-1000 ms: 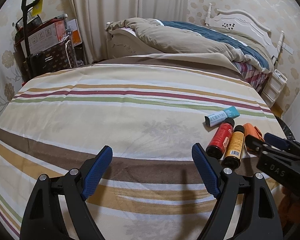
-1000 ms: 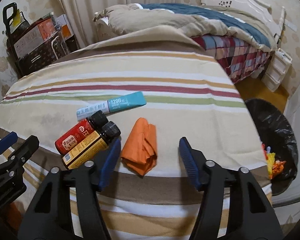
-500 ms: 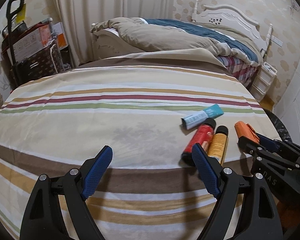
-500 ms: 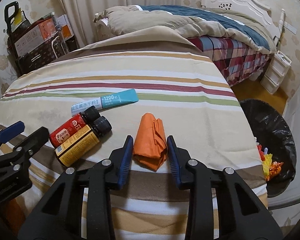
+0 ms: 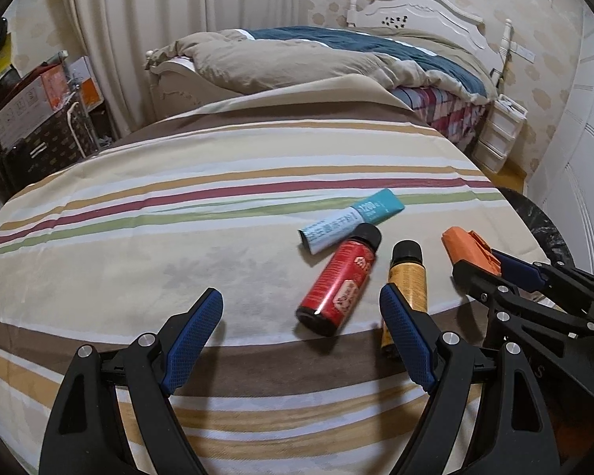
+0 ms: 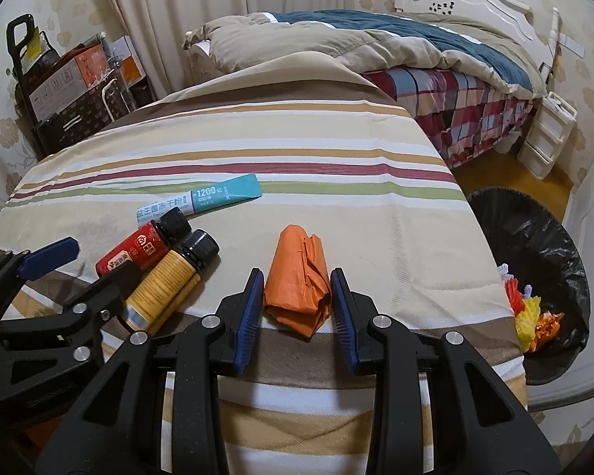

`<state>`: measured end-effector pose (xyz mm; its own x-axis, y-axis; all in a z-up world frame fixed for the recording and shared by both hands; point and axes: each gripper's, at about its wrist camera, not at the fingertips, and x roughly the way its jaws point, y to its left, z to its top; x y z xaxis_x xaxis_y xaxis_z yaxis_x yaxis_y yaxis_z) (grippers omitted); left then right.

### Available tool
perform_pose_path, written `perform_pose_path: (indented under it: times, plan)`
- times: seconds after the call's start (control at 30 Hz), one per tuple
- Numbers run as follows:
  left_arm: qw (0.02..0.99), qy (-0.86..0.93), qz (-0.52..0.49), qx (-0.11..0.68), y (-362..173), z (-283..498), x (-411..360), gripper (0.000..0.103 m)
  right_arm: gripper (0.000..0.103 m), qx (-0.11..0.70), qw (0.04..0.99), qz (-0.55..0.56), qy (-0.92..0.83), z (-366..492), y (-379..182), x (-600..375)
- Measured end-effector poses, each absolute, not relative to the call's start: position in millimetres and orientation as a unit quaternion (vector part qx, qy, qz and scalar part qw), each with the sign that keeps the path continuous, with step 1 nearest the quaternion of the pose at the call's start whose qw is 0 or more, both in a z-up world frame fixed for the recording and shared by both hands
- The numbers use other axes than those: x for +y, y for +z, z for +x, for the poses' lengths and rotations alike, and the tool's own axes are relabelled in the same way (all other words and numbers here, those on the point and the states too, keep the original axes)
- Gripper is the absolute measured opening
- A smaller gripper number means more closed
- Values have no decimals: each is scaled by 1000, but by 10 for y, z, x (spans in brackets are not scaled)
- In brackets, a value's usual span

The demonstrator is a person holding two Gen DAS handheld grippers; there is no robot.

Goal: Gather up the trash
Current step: 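Grasp the red bottle with the left tool, then hold the red bottle with the left tool while the right tool holds the orange cloth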

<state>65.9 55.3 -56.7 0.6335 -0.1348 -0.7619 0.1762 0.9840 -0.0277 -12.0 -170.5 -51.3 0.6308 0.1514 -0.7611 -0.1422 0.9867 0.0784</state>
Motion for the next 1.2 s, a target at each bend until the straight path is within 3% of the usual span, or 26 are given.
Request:
perform_pose_path:
  times: [0.47, 1.2]
  plan:
    - [895, -120, 58, 425, -635, 631, 343, 27, 34, 421, 903, 18, 84, -134, -511, -1786]
    - [917, -103, 20, 385, -386, 300, 460, 27, 33, 409, 909, 26, 74, -319, -439, -1929]
